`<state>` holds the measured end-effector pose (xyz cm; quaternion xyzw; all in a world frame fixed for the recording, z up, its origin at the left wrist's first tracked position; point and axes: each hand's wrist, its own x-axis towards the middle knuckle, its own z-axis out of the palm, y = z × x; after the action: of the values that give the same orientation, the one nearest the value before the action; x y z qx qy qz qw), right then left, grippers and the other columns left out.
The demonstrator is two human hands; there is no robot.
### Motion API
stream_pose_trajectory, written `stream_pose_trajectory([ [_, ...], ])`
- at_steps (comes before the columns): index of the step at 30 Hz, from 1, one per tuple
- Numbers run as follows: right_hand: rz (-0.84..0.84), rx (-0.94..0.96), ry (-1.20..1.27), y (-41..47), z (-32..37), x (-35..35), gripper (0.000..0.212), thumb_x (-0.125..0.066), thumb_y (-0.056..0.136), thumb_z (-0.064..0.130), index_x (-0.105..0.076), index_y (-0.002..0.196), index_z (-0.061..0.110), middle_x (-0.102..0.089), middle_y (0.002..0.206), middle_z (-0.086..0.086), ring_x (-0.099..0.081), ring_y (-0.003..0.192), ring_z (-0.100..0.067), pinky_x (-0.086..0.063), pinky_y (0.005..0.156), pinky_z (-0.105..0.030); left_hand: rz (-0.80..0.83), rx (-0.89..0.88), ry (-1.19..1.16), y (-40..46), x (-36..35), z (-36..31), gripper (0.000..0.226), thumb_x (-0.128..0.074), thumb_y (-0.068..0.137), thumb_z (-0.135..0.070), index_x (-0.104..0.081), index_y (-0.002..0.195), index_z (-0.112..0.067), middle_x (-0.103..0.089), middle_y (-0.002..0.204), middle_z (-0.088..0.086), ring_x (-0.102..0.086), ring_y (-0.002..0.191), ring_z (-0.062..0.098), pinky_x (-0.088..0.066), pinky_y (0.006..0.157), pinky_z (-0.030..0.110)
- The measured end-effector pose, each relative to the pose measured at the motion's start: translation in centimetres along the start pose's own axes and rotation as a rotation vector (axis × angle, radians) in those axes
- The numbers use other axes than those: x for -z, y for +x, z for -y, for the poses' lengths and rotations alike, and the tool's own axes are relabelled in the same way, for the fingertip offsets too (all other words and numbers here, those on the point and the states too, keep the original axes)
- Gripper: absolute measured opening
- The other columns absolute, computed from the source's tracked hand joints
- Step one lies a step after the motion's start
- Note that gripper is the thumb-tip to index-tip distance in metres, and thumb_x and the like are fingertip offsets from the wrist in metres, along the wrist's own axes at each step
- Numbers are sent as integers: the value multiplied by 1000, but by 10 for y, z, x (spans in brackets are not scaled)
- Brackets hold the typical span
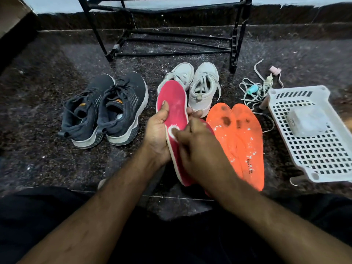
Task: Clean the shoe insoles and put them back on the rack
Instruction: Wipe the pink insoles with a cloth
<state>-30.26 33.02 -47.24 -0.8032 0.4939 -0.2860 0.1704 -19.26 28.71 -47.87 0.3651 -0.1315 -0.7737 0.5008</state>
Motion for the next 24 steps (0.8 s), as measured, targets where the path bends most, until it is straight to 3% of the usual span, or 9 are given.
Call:
stream_pose_trajectory([
  [2,59,41,0,-18,14,0,18,-57,87,14,-72,96,8,-49,83,-10,-52,71,-29,-40,63,-38,-56,-82,-27,0,4,-3,61,-36,104,-51,-64,93,2,-70,83,15,-71,87,28,-54,93,54],
  [5,224,-7,163,-22,9,16,27,-56,90,33,-76,91,15,-54,80,-4,-57,70,-23,-46,65,-38,-49,-94,-65,2,7,-4,61,-40,103,-51,-68,90,1,-66,83,14,-70,87,29,-53,93,57],
  [7,108,-59,270,-8,-8,29,28,-60,90,36,-77,89,14,-59,80,-3,-59,73,-17,-48,70,-38,-3,-30,-32,3,6,-1,63,-41,100,-57,-66,96,0,-68,88,15,-69,89,30,-55,90,50],
  [10,-148,-60,171,14,-25,38,24,-64,89,19,-75,110,14,-61,89,-3,-59,79,-14,-46,75,-25,74,16,-9,0,0,4,68,-39,99,-59,-76,95,-2,-72,95,18,-70,87,29,-57,87,42],
  [13,-89,-39,55,21,-30,24,33,-64,88,12,-70,120,12,-60,95,-7,-61,87,-23,-44,81,-28,94,26,-38,-3,-5,10,65,-39,100,-54,-76,97,0,-73,96,18,-73,87,28,-62,81,40],
  [16,4,21,-11,16,-21,8,30,-57,88,15,-70,115,13,-56,93,-11,-60,83,-31,-51,74,-41,68,77,13,-3,-1,7,74,-47,95,-55,-58,129,9,-58,133,31,-58,125,38,-47,108,47],
  [17,54,38,-12,13,-17,6,28,-55,88,18,-71,111,13,-56,92,-12,-59,81,-32,-51,71,-44,51,93,36,-3,-1,5,76,-46,94,-56,-57,131,9,-55,137,31,-52,131,40,-40,113,50],
  [21,197,124,-33,-4,-11,11,17,-57,89,20,-70,97,14,-57,86,-9,-61,76,-32,-50,65,-46,-36,75,44,2,8,2,71,-35,100,-56,-78,96,1,-72,108,18,-71,97,31,-52,96,44],
  [24,113,122,-122,4,-20,18,11,-62,87,20,-67,94,13,-57,86,-7,-61,80,-30,-48,64,-42,11,182,94,0,0,11,71,-33,99,-62,-71,108,-2,-72,91,17,-71,82,25,-56,83,35],
])
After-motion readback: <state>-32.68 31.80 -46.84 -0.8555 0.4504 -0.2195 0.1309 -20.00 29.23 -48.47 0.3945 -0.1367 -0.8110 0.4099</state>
